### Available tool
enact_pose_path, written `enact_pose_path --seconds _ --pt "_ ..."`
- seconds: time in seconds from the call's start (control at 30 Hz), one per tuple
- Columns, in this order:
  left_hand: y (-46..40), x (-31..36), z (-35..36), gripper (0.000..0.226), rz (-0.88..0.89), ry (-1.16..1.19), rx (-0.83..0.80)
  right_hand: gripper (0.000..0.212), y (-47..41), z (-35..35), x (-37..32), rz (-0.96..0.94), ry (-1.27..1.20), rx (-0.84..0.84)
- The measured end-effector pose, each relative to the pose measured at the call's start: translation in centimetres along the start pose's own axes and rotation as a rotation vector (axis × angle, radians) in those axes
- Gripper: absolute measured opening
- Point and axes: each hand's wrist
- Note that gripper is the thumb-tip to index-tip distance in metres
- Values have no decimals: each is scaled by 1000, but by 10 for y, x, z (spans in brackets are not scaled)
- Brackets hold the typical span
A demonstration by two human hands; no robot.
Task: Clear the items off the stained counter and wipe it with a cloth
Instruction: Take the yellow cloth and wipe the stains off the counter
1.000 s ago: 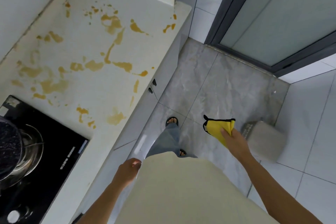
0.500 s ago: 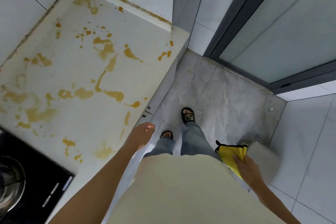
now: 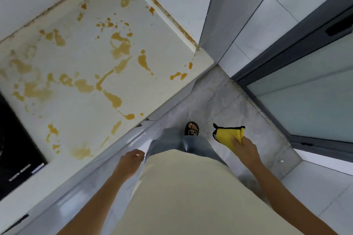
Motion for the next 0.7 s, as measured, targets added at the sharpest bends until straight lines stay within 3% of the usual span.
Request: enact_pose_path --seconds 0.13,0.3,0.53,0.7 --pt "17 -23 15 33 -42 -149 -18 44 -31 -27 -48 -147 38 24" --pt "13 -20 21 34 -55 -151 13 44 -42 -46 -102 -273 112 -11" --pt "-15 84 -3 24 194 60 142 49 -24 -83 -191 -517 54 174" --pt "-44 163 -30 31 402 156 243 20 -27 -89 -262 -843 121 390"
Point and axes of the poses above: each hand's wrist, its own y-axis away from the middle knuckle, its own z-axis out of the palm, x = y × z, and after that the axes turned 14 degrees about y, right-handed
